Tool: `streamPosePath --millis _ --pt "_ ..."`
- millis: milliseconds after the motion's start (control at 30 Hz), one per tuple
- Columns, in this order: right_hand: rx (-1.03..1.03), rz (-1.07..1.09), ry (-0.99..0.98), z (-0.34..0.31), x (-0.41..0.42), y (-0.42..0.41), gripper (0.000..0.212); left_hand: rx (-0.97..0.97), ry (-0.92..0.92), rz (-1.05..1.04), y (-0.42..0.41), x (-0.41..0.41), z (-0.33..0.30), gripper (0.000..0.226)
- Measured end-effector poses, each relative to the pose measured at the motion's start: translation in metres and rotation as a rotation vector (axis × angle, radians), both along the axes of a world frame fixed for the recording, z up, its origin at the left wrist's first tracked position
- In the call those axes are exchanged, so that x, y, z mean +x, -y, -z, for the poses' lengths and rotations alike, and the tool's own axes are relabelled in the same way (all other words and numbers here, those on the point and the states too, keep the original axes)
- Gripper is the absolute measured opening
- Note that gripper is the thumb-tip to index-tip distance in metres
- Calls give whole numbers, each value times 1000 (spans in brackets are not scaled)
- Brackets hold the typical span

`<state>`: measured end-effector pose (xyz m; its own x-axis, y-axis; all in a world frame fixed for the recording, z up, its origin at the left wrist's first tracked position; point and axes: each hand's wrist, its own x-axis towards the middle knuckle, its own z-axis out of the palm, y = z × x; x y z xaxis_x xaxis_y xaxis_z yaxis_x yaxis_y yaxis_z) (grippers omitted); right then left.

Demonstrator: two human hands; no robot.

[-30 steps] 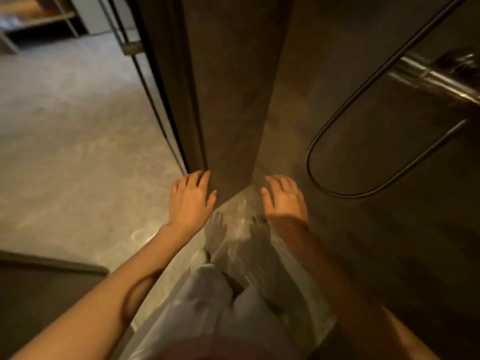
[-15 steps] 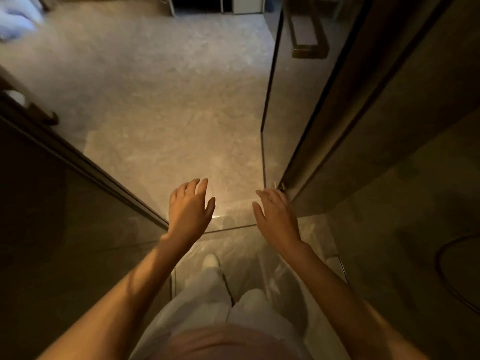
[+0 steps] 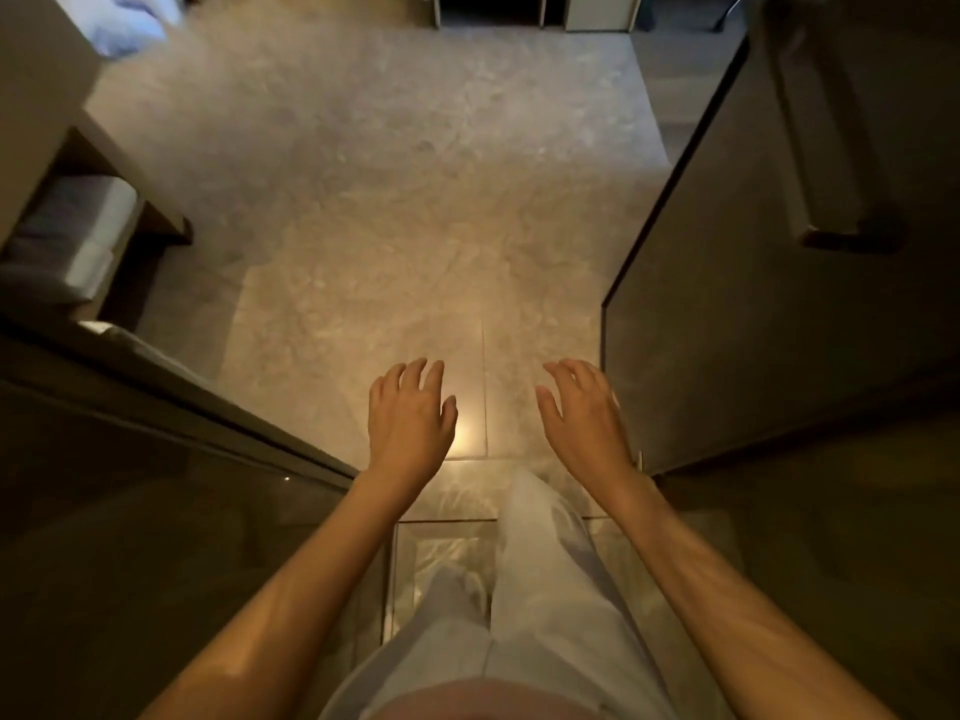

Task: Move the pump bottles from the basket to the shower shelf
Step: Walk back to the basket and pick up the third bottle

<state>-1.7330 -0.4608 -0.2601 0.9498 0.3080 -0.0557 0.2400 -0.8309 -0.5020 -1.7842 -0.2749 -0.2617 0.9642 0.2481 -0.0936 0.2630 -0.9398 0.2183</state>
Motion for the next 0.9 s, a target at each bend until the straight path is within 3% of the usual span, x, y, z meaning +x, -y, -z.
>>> streamPosePath --millis 200,500,767,900 --pt "-22 -86 0 10 124 -41 39 -34 23 -59 -31 107 9 43" --pt "45 -258 119 -37 353 -140 35 30 123 -246 -111 311 -47 44" --pt "7 -454 58 -11 453 -250 37 20 17 -420 -209 388 -36 46" --pt "-3 -517 103 -11 516 -333 36 27 64 -467 -288 443 -29 47"
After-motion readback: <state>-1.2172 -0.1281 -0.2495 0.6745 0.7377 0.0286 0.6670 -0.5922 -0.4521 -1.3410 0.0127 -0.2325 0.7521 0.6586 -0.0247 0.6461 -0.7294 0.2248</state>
